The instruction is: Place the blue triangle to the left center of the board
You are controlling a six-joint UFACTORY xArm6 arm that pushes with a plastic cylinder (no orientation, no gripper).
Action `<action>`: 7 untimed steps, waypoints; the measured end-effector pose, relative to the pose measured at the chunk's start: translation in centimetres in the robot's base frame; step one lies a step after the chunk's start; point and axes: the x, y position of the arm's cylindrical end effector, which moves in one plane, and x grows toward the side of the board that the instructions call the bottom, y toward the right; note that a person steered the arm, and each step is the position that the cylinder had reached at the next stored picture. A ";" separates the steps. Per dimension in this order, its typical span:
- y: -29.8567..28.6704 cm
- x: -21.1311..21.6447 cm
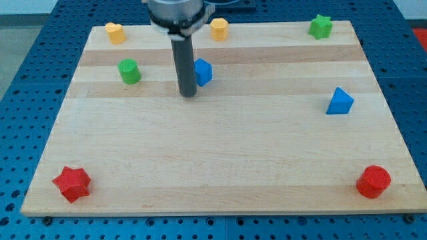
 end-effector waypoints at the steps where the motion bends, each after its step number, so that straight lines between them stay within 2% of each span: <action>1: 5.5 5.7; 2: 16.7 6.1; 3: 26.4 4.4; 4: 31.7 2.8; 5: 32.3 2.4; 7: 27.7 0.3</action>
